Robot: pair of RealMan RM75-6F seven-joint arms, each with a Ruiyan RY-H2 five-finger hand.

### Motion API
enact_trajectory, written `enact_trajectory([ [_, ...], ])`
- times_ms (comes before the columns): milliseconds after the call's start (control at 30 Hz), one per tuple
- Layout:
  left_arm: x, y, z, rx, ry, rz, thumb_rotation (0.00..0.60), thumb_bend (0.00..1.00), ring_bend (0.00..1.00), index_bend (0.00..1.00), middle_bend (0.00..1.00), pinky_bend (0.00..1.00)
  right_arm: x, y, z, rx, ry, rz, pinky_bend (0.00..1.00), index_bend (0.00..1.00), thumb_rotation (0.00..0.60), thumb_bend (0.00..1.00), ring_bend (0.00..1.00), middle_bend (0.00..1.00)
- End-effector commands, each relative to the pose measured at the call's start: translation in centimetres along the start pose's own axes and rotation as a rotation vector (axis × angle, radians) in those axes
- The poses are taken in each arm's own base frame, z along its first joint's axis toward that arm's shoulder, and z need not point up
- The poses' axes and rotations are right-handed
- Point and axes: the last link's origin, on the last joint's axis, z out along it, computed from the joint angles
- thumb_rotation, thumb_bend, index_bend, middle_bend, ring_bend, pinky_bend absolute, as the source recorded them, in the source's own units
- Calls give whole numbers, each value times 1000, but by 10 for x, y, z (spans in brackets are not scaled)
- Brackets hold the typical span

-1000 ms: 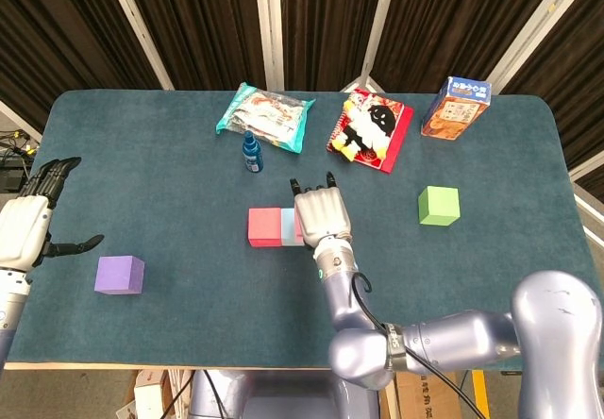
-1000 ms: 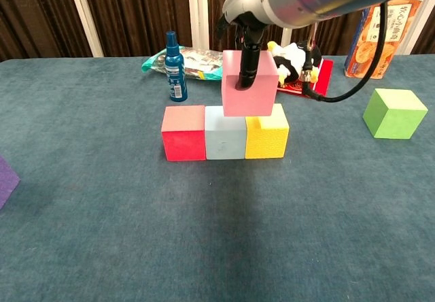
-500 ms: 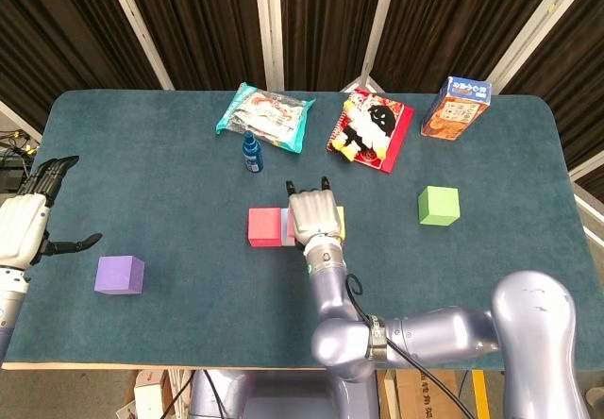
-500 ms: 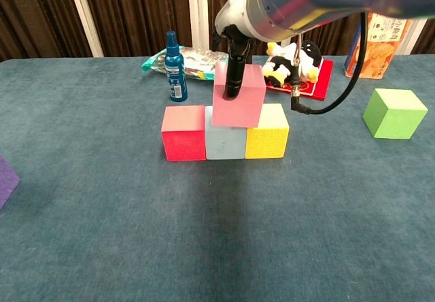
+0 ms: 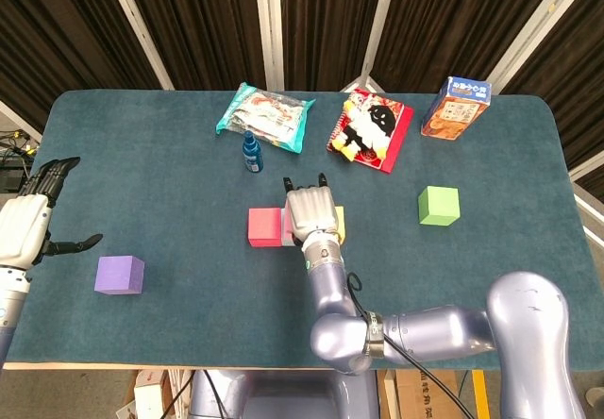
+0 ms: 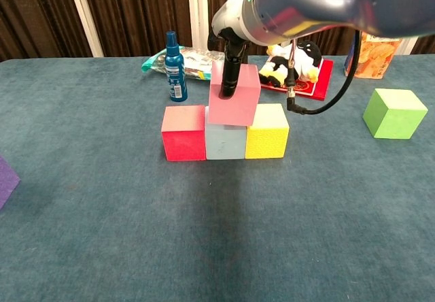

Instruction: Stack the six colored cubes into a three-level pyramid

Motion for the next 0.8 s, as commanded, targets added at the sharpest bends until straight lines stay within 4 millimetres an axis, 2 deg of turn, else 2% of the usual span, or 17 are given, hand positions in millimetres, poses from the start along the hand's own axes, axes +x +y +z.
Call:
enact_trajectory([
  [33, 0, 0, 0, 1, -1, 0, 600, 142, 36, 0, 54, 100, -2, 1, 2, -3, -4, -4, 0, 0, 600, 321, 296, 412],
  [800, 1, 1, -1, -4, 4, -3, 600, 142, 36, 0, 54, 100, -6, 2, 2, 17, 36, -62, 0, 1, 600, 322, 295, 412],
])
